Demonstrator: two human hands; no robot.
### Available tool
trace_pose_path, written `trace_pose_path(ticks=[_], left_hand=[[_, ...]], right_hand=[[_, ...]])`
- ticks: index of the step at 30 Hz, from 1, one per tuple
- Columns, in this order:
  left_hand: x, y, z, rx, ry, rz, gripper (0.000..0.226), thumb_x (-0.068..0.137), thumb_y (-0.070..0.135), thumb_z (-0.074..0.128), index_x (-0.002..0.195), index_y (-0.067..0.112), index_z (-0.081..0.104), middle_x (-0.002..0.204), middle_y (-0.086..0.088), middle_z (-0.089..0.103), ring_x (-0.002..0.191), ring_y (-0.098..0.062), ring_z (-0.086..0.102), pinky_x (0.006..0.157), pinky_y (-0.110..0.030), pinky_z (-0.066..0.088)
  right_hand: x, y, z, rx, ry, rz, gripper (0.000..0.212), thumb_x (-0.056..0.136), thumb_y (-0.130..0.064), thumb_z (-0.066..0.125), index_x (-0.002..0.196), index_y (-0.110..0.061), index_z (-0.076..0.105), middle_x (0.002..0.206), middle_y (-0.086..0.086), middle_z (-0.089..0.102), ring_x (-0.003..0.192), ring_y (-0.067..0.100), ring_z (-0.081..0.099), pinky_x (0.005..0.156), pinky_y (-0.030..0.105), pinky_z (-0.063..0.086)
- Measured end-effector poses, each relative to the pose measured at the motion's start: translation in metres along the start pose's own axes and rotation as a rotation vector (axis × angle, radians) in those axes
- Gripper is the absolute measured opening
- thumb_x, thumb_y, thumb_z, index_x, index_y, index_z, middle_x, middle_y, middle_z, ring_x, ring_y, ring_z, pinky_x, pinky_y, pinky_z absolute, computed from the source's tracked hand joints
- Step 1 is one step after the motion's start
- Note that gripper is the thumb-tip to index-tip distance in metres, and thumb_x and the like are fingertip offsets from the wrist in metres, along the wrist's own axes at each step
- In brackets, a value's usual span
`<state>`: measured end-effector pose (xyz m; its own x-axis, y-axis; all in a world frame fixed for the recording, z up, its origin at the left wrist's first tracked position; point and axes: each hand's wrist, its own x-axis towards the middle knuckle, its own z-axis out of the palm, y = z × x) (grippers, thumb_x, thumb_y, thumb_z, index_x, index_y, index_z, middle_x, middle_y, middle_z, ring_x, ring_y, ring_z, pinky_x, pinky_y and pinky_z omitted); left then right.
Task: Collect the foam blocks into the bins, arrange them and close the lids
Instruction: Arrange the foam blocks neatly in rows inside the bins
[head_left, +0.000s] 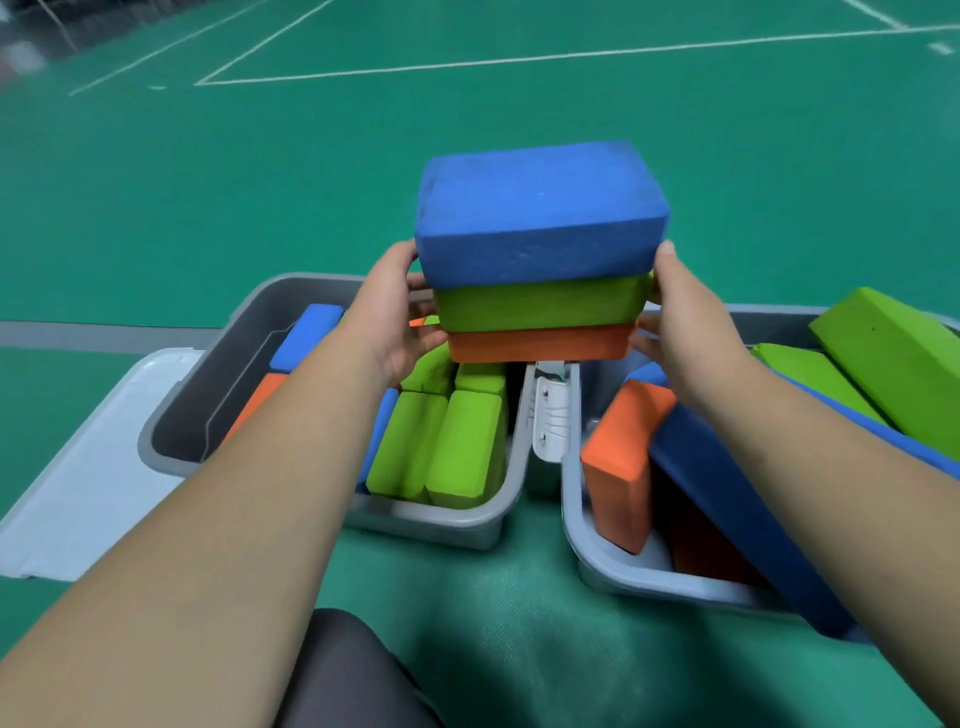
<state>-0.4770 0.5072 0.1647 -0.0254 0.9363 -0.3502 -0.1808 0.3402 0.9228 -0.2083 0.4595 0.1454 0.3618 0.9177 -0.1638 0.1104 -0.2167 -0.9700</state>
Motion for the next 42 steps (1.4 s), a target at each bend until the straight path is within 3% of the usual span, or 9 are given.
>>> trace_pose_path(ticks=[10,15,17,20,25,31,36,39,42], left_hand=[[-0.008,-0.012,0.013,0.22,0.018,-0.203,0.042,0.094,0.053,0.047,0.102,0.015,0.063,0.099,-0.007,0.068,0.08,-0.028,0.067,0.077,-0.037,0.05],[-0.02,-0.026,0.014,0.541,0.015,-0.359,0.021,0.099,0.021,0.041,0.102,0.006,0.056,0.104,-0.016,0.064,0.085,-0.039,0.069,0.071,-0.04,0.057],[-0.026,-0.033,0.019,0.75,-0.089,-0.396,0.018,0.099,0.018,0.043,0.103,0.007,0.056,0.102,-0.015,0.067,0.083,-0.037,0.068,0.072,-0.04,0.057],[-0.035,-0.043,0.039,0.908,-0.298,-0.354,0.019,0.099,0.018,0.047,0.103,0.006,0.061,0.103,-0.017,0.074,0.082,-0.034,0.07,0.068,-0.036,0.055],[-0.047,-0.059,0.098,0.94,-0.581,-0.159,0.016,0.1,0.02,0.055,0.096,0.006,0.063,0.093,-0.015,0.073,0.079,-0.027,0.072,0.067,-0.035,0.051],[-0.055,-0.082,0.169,0.932,-0.671,0.108,0.028,0.094,0.031,0.07,0.108,0.007,0.067,0.093,-0.007,0.072,0.081,-0.018,0.063,0.076,-0.04,0.051],[-0.062,-0.095,0.2,1.136,-0.59,0.211,0.088,0.056,0.09,0.072,0.111,0.022,0.056,0.096,0.008,0.064,0.081,-0.01,0.059,0.075,-0.034,0.051],[-0.06,-0.099,0.21,1.258,-0.502,0.211,0.129,0.042,0.101,0.066,0.141,0.021,0.044,0.131,0.007,0.056,0.115,-0.013,0.061,0.098,-0.039,0.053],[-0.052,-0.105,0.21,1.122,-0.643,0.14,0.094,0.059,0.088,0.076,0.132,0.031,0.057,0.135,0.013,0.064,0.116,-0.005,0.066,0.098,-0.032,0.056]], right_hand=[[0.003,-0.001,-0.011,-0.146,0.011,-0.047,0.061,0.093,-0.071,0.024,0.107,-0.028,0.065,0.13,0.002,0.064,0.121,0.025,0.06,0.11,0.051,0.042],[-0.004,0.0,-0.021,-0.437,0.038,-0.072,0.049,0.101,-0.055,0.033,0.095,-0.014,0.059,0.097,0.011,0.059,0.095,0.03,0.052,0.075,0.039,0.036],[-0.005,0.001,-0.03,-0.534,0.022,-0.048,0.038,0.096,-0.047,0.048,0.103,-0.014,0.064,0.098,0.01,0.065,0.097,0.033,0.058,0.07,0.036,0.038],[-0.012,-0.006,-0.047,-0.56,-0.012,-0.007,0.06,0.09,-0.045,0.055,0.146,-0.022,0.051,0.135,0.006,0.064,0.114,0.026,0.064,0.091,0.036,0.05],[-0.029,-0.022,-0.081,-0.764,-0.028,-0.194,0.029,0.096,-0.033,0.054,0.116,-0.026,0.072,0.117,0.0,0.073,0.108,0.022,0.064,0.082,0.028,0.042],[-0.042,-0.024,-0.129,-0.925,0.004,-0.201,0.028,0.098,-0.032,0.051,0.106,-0.02,0.075,0.103,0.006,0.075,0.098,0.026,0.066,0.076,0.029,0.046],[-0.054,-0.024,-0.162,-1.04,0.009,-0.187,0.029,0.097,-0.032,0.052,0.108,-0.021,0.076,0.113,0.008,0.074,0.105,0.028,0.065,0.075,0.028,0.04],[-0.059,-0.017,-0.177,-1.18,-0.105,-0.088,0.035,0.099,-0.038,0.051,0.112,-0.018,0.075,0.119,0.012,0.072,0.109,0.031,0.064,0.079,0.031,0.045],[-0.061,-0.008,-0.189,-1.206,-0.265,0.073,0.053,0.101,-0.058,0.044,0.12,-0.018,0.072,0.129,0.01,0.068,0.114,0.03,0.062,0.08,0.032,0.042]])
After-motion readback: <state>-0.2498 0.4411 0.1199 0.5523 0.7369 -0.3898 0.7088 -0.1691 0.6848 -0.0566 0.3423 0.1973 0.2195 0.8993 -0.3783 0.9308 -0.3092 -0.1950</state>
